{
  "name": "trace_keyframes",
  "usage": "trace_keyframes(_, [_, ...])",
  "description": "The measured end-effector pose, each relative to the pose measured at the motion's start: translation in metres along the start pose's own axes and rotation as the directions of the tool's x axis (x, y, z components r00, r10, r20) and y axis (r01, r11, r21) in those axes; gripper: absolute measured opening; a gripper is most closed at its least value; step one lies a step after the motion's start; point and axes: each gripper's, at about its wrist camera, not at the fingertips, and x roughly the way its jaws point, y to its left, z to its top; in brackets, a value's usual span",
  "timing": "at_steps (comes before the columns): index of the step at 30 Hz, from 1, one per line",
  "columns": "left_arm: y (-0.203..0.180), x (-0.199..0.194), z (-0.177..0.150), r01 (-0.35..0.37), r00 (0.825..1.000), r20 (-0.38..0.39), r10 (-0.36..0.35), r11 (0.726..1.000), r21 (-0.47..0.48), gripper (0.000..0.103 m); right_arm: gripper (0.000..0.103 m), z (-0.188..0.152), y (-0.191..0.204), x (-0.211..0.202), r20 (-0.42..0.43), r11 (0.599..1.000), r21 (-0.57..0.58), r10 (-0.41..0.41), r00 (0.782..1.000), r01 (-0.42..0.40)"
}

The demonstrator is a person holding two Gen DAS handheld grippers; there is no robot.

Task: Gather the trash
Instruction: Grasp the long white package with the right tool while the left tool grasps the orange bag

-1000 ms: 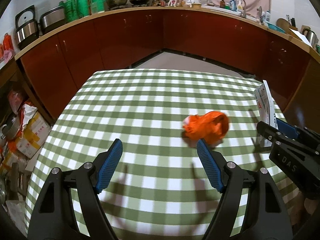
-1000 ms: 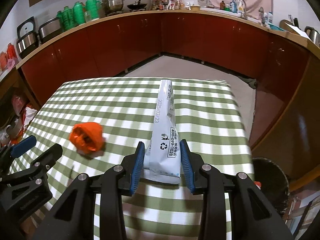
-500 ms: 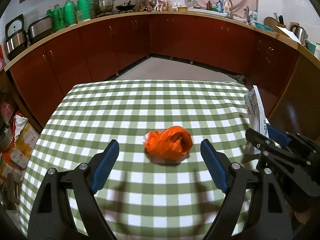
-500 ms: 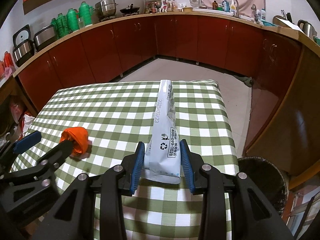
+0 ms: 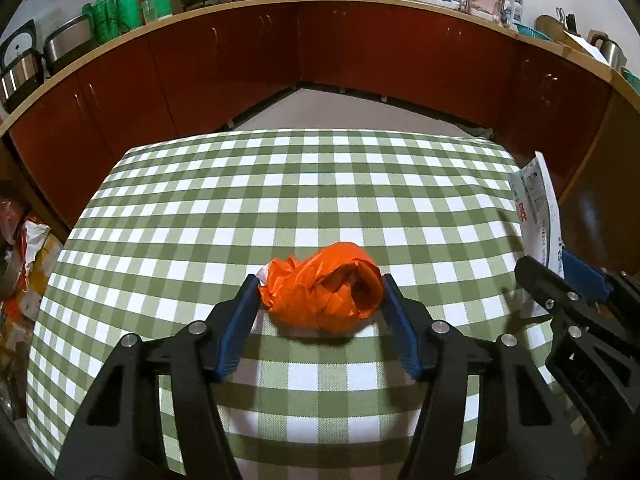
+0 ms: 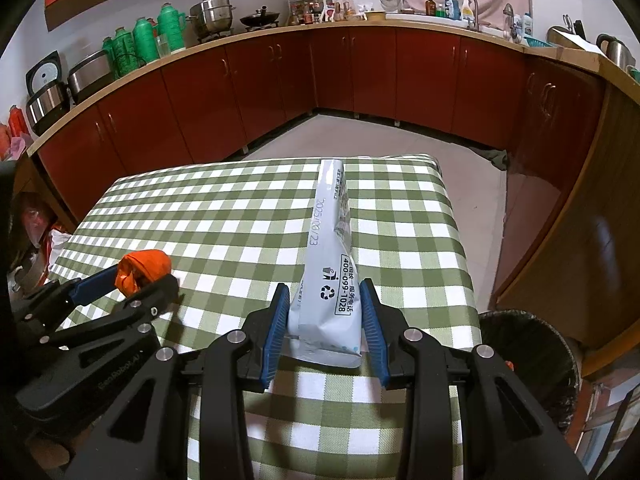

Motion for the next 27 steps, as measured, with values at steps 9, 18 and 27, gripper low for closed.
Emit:
trace_keyframes(9, [-0.001, -0.001, -0.001, 0.002, 1.000, 0.007, -0.002, 1.000, 0.007, 0.053, 0.037, 0.000, -0.001, -0.001, 0.003, 1.000, 0.005, 0.001, 1.000, -0.001])
trace_keyframes(18, [-0.002, -0.006, 0.000, -0.002, 1.000, 0.019, 0.002, 1.000, 0.012, 0.052, 0.037, -0.001, -0.003, -0.003, 0.007, 1.000, 0.008, -0.003, 1.000, 0.003])
trace_keyframes(27, [-0.003, -0.014, -0.002, 0.001, 1.000, 0.030, -0.002, 1.000, 0.013, 0.052, 0.037, -0.006, -0.006, -0.012, 0.021, 1.000, 0.016, -0.004, 1.000, 0.004])
